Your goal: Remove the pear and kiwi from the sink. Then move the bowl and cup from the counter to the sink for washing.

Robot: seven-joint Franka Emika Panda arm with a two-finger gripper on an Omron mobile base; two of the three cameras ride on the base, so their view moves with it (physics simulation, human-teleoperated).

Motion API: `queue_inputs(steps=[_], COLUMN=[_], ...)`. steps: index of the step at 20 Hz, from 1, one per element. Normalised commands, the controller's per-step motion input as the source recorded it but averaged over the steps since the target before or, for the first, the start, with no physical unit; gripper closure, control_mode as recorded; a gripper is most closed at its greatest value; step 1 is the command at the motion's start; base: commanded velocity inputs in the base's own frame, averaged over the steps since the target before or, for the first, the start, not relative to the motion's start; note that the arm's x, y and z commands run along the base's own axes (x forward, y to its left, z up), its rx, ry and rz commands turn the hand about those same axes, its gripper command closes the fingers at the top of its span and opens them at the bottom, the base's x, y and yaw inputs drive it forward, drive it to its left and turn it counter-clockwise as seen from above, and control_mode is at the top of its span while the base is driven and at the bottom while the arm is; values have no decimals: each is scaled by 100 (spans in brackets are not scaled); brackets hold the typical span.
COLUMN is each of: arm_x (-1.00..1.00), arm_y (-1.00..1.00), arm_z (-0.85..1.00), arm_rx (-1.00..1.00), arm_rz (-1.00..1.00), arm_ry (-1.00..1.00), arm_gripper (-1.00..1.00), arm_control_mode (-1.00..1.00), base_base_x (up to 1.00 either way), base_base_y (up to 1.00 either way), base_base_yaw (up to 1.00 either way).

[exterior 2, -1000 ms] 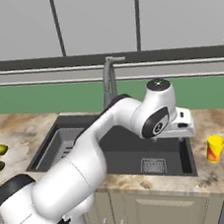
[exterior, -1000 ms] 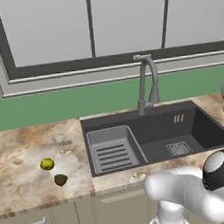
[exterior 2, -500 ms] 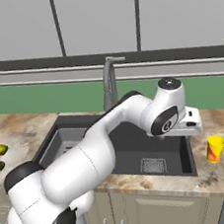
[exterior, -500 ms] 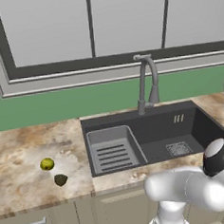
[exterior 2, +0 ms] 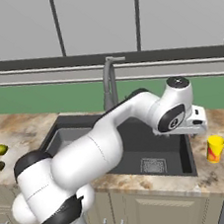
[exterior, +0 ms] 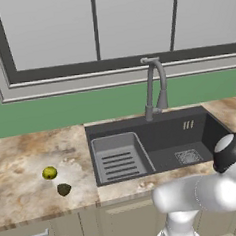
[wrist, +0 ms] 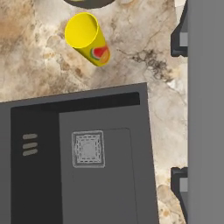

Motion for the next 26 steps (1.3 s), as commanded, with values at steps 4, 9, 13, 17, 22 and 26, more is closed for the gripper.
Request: queue_inputs(steps=[4, 9, 13, 17, 22, 26], arm_x=[14, 14, 15, 19, 21, 25], arm_y=[-17, -19, -18, -15, -16, -19], arm_z=[-11, -15, -14, -14, -13, -13], arm_rx=[0, 0, 0, 0, 0, 0], arm_rz=[2, 0, 0, 0, 0, 0], arm_ry=[0, 0, 0, 1, 2, 5], arm_gripper=[-100, -100, -100, -100, -100, -100], arm_control_mode=[-100, -100, -100, -100, -100, -100], base_base_x=[0, 0, 0, 0, 0, 0], base_base_y=[0, 0, 0, 0, 0, 0], base_base_yaw=[0, 0, 0, 0, 0, 0])
